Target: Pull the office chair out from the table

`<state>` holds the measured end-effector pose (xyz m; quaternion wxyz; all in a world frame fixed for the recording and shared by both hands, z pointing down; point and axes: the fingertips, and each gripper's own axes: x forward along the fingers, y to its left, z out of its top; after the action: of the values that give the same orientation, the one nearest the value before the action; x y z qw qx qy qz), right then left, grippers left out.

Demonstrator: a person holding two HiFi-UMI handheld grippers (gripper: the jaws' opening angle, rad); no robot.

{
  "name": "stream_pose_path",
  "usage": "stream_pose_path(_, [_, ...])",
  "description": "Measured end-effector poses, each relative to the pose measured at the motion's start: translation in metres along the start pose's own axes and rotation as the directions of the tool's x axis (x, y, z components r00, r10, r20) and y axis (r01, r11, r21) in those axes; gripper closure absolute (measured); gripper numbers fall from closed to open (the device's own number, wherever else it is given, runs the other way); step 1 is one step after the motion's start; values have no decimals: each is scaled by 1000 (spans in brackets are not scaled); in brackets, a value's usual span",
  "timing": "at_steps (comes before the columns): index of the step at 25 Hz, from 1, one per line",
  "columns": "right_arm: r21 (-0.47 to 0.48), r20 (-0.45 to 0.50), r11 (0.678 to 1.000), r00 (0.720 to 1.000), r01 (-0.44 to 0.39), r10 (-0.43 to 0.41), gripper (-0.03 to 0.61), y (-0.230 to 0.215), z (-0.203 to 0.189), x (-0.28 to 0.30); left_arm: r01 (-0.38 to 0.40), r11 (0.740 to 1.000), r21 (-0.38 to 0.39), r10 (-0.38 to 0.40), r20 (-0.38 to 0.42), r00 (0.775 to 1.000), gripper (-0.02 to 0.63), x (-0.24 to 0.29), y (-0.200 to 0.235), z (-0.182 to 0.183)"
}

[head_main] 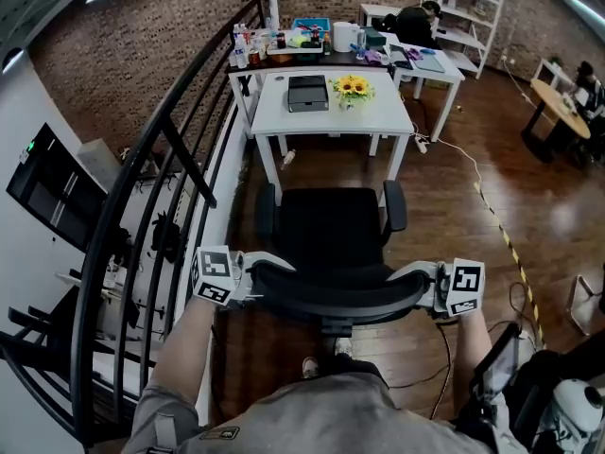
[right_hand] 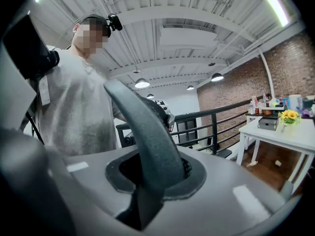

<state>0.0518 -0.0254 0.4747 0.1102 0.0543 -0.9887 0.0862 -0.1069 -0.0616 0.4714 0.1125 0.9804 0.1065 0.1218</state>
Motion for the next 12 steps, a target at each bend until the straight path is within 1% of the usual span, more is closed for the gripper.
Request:
stream_pose_path(4, [8, 5, 1000, 1000, -8, 8, 494, 19, -4, 1, 6, 1000, -13, -6, 8, 1000, 483, 2, -17, -4])
stream_pose_path(7, [9, 7, 1000, 1000, -22, 22, 495, 35, -5, 3, 9, 1000, -7, -9, 6, 1000, 485, 3, -32, -7])
stream_pose_path(12, [6, 13, 1000, 1000, -26, 26, 497, 48, -6, 2, 7, 1000, -12, -7, 3, 1000, 486, 4, -46, -7])
